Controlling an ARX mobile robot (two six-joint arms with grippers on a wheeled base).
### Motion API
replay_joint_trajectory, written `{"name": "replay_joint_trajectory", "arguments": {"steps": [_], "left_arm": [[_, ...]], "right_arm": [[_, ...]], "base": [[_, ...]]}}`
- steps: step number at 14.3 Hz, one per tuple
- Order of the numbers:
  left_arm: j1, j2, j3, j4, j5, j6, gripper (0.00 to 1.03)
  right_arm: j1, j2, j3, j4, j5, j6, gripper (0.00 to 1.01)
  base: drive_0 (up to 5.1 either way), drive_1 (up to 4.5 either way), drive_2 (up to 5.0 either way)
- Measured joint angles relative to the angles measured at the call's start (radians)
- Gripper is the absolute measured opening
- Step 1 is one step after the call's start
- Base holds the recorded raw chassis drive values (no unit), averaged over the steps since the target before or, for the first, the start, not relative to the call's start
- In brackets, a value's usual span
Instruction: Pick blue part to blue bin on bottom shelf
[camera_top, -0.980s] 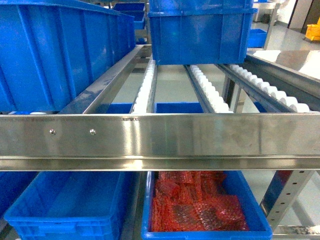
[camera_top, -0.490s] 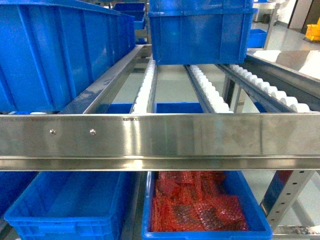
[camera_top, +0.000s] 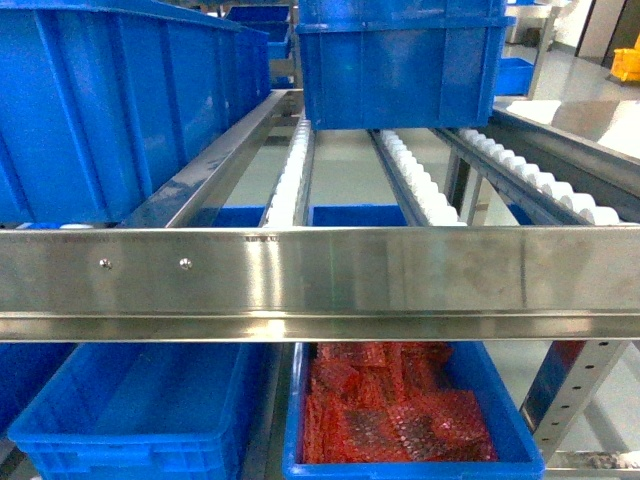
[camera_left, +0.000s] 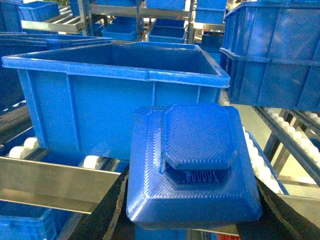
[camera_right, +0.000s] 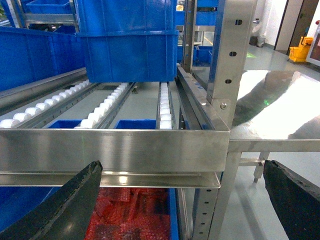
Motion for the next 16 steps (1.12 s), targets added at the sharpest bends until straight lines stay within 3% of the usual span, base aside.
{"name": "replay_joint_trajectory", "arguments": {"steps": [16], "left_arm": [[0.000,0.000,0.000,0.000,0.000,0.001,0.43]], "right_arm": [[0.000,0.000,0.000,0.000,0.003,0.000,0.98]], "base": [[0.0,0.00,0.0]]}}
